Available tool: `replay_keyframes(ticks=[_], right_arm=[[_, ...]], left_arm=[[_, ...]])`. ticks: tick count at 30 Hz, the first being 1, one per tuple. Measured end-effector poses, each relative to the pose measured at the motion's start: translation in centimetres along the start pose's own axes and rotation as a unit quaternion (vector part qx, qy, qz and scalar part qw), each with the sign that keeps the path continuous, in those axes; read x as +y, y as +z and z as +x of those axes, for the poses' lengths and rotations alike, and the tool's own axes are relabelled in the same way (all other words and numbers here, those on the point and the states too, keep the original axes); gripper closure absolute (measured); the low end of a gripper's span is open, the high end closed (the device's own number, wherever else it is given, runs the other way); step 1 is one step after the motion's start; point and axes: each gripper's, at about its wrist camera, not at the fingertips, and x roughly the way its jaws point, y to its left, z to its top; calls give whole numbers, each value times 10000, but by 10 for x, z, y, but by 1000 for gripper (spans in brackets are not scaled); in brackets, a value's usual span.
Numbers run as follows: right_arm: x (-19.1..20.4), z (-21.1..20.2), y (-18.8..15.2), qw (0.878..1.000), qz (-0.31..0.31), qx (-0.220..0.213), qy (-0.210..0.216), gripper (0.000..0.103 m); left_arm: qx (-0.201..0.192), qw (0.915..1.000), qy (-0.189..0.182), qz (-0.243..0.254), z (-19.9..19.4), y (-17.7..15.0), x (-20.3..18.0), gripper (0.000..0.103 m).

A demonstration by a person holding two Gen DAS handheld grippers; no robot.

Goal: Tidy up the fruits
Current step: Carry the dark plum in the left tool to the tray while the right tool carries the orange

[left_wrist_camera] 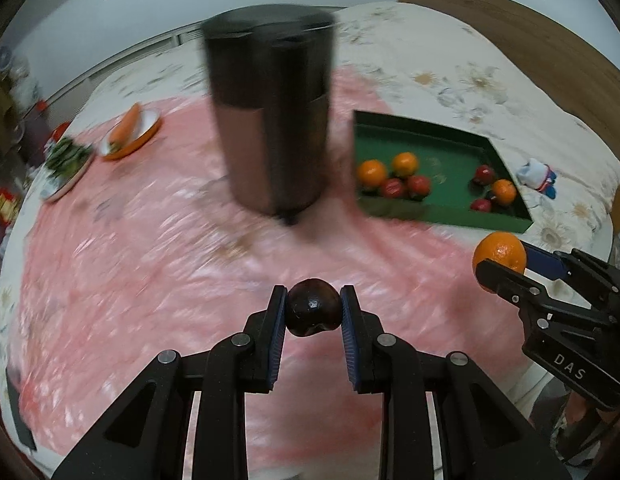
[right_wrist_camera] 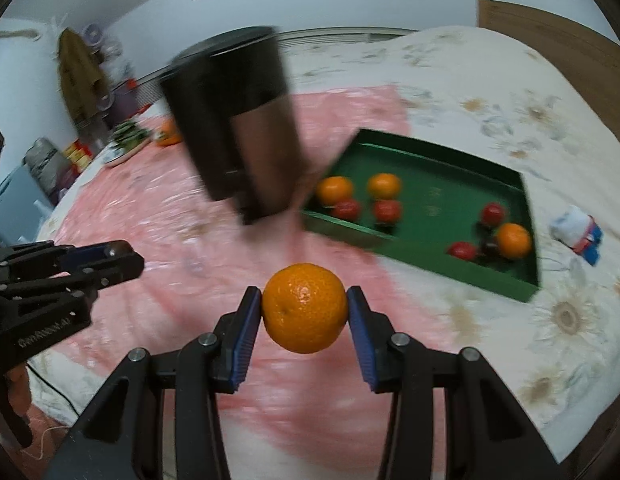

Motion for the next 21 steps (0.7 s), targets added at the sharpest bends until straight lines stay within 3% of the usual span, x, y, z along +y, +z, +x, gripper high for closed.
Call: replay_keyframes(ticks=[11,21], right_arm=[[-107,9,29,9969,507,-238,-551,23],[-138,63,61,9973,474,-178,-540,23]], left_arm=[[-169,9993,-175,287,48,70,-67,81],[-307,9988,81,370,114,129,-94,81]])
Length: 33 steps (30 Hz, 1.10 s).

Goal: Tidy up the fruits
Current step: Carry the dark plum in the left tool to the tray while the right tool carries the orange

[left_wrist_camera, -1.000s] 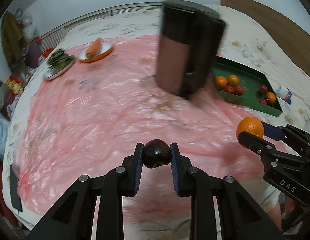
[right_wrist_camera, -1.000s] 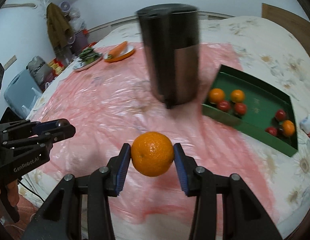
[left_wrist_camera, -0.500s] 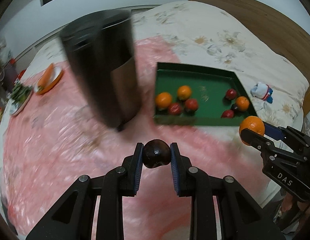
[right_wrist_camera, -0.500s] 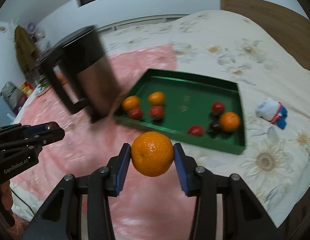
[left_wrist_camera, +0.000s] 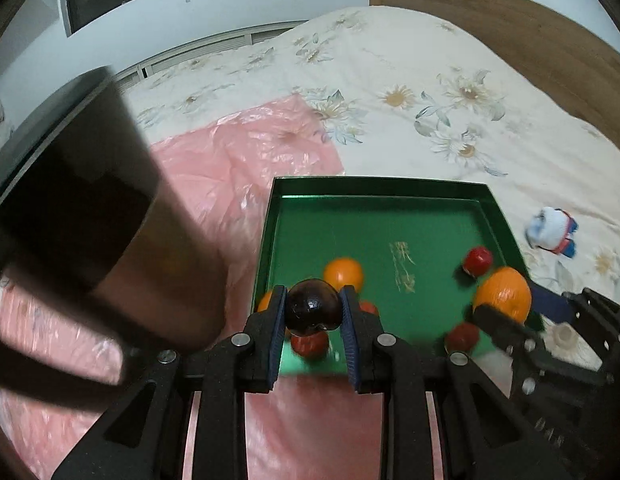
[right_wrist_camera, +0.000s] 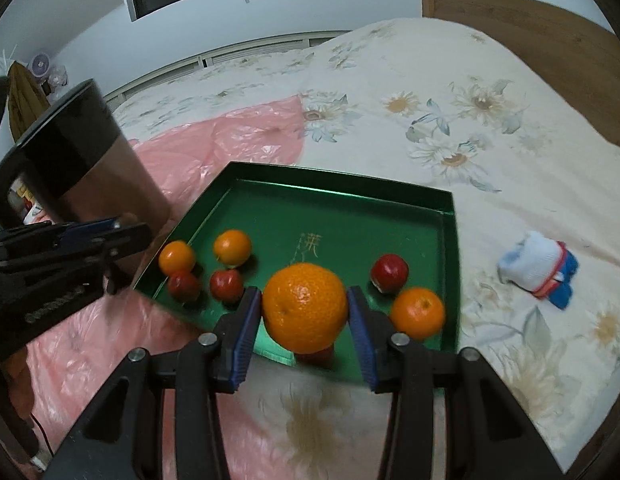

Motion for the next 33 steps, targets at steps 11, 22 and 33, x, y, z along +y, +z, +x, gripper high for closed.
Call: replay_keyframes(ticks=[11,22,33], right_arm=[[-6,64,6,9996,53,229,125,23],[-8,93,6,9995,-44,321,-30,23],[-5,93,6,9994,-120,289,-136,23]], left_arm=[[111,9996,261,-8,77,32,-13,81],[418,9984,317,-211,123,31,-5,81],[465,9980,361,-208,129,27,-3,81]])
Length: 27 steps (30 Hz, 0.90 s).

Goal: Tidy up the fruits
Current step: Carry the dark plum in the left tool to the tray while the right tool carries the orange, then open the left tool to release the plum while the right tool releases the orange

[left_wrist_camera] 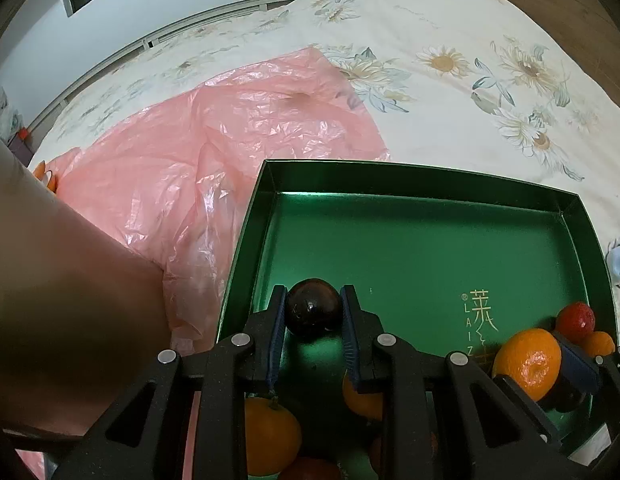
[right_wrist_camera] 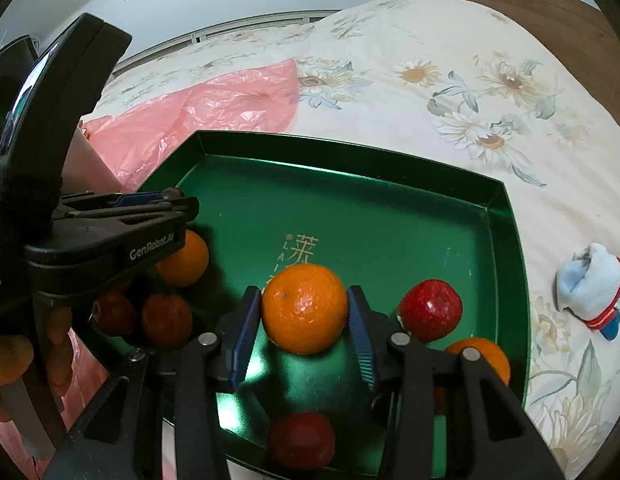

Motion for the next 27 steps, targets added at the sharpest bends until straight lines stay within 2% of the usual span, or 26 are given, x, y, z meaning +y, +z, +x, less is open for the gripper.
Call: replay_keyframes(ticks=[9,10,11,12,13,18,19,27], right_arm=[[1,0,-1,10000,27,-3,-40,21],[0,0,-1,10000,63,3,-37,15],[-1,0,-1,9999,116,21,-25,0],[-2,1,-2,9998,186,68,10,0],[-2,1,-3,9997,220,97,-11,0],[-1,-3,-7,9995,233,40,-223,0],[-2,-4,-8,9993,288,36,-246,0],[-5,-20,-10,9985,409,-66,-349,0]], left_arm=[[13,9999,-74,-110,2,0,4,79],[15,9999,-82,-109,1,0,5,75],[12,9999,-90,-105,1,0,5,69],[4,9999,-81,-111,0,-1,6,54],[-15,9999,-135,-84,-3,-1,5,44],[22,9999,-136,53,-11,-4,-2,24],[30,9999,-134,77,-13,-5,-3,21],[9,9998,-194,59,-33,-11,-7,21]])
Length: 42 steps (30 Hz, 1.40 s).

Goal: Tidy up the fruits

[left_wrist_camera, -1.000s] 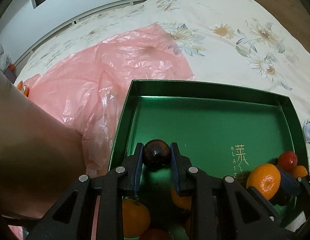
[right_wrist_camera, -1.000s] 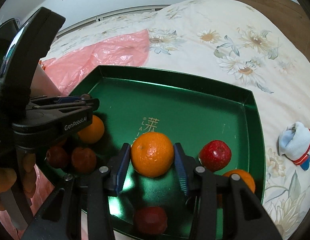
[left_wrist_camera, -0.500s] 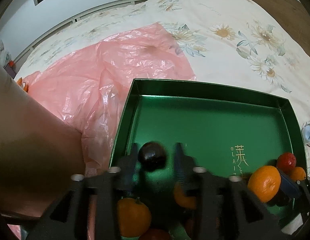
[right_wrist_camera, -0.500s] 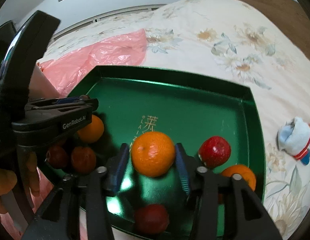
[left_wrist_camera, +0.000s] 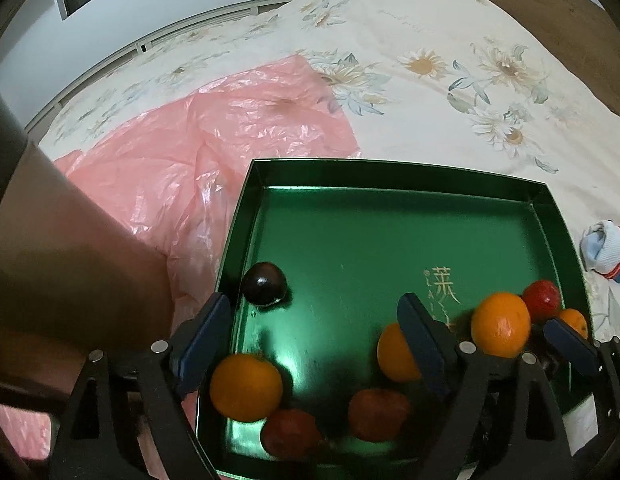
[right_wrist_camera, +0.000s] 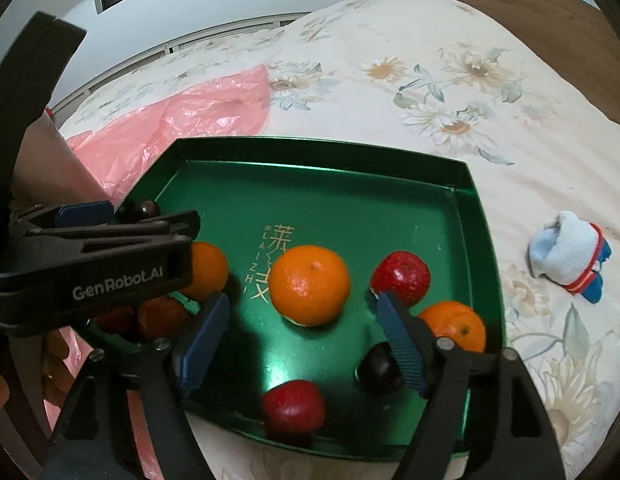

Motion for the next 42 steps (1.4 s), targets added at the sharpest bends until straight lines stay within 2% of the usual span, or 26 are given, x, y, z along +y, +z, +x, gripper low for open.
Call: replay_keyframes(ticks=[6,11,20,23,25,33,35,42], right_arm=[[-2,-13,-2,9998,100,-90,-112,0],[0,-28,-7,9996,229,-101,-162,0],[20,-74,-22,9990,284,-254,-226,0],[30,-93,-27,9989,293,-300,-200,0],[39,-107,-31,9990,253,-334,-173,0],[86,-152,-51,9991,123,-396,34,0],[102,-163,-58,9991,42,-405,77,0],[164,-208,-84,9957,-267,-801,387,0]], left_arm=[[-23,10000,-17,-13,-20,-8,0,21],[-18,9997,-203,-143,-50,-19,3,21],[-262,9986,-442,-154,-138,-54,19,21],[-424,9984,-382,-51,-173,-70,29,15],[-570,9977,-363,-66,-199,-83,40,9],[-715,9965,-272,-339,-265,-134,99,5],[-776,9959,-190,-418,-280,-146,115,1],[-972,9912,247,-863,-320,-201,185,1]])
